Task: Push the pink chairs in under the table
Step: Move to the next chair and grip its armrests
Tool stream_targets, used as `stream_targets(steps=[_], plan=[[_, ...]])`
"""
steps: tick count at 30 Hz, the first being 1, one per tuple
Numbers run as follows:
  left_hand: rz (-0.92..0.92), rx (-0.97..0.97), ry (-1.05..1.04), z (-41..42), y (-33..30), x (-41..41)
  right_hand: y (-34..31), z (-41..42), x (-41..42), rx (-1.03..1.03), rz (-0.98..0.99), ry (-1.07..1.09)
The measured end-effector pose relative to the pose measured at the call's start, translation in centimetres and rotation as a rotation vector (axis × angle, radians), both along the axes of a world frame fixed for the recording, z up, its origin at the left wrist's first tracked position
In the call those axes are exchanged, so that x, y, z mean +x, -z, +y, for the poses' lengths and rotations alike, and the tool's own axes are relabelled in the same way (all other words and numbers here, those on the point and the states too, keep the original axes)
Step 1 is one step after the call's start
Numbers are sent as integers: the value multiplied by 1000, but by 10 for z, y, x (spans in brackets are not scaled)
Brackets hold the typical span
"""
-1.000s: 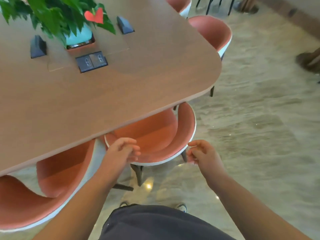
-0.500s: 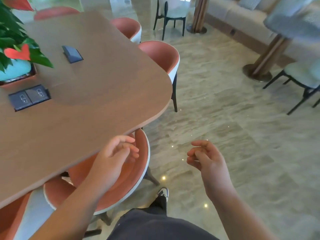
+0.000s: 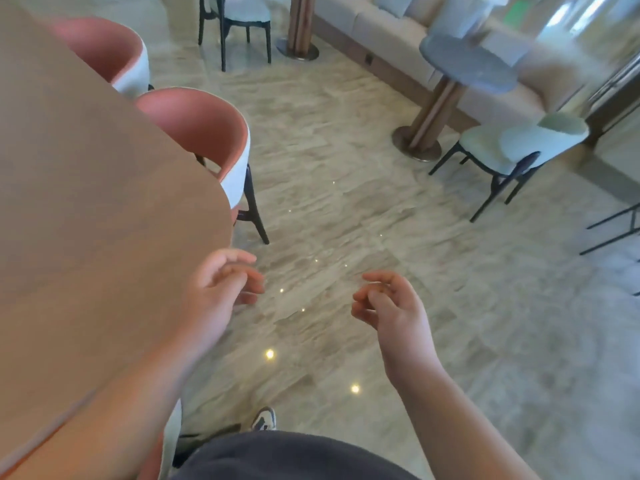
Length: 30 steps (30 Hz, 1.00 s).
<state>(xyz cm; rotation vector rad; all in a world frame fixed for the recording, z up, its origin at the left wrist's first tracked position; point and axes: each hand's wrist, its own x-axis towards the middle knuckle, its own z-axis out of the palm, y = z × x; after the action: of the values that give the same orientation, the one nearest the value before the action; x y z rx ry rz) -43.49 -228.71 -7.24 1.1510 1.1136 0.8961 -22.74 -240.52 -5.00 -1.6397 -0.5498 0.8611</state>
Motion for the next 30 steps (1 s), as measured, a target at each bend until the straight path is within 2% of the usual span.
stream_targets(steps=[4, 10, 20, 24, 30], plan=[[-2, -9, 27, 40, -15, 64, 0, 21, 56, 30, 18, 82], [81, 17, 19, 103, -9, 144, 20, 77, 141, 18, 25, 62], [102, -78, -121, 210, -5, 294, 32, 226, 305, -80, 28, -223], [128, -93, -196, 240, -5, 319, 26, 287, 348, -109, 37, -293], [128, -140, -390, 308, 9, 326, 39, 382, 367, -127, 86, -389]])
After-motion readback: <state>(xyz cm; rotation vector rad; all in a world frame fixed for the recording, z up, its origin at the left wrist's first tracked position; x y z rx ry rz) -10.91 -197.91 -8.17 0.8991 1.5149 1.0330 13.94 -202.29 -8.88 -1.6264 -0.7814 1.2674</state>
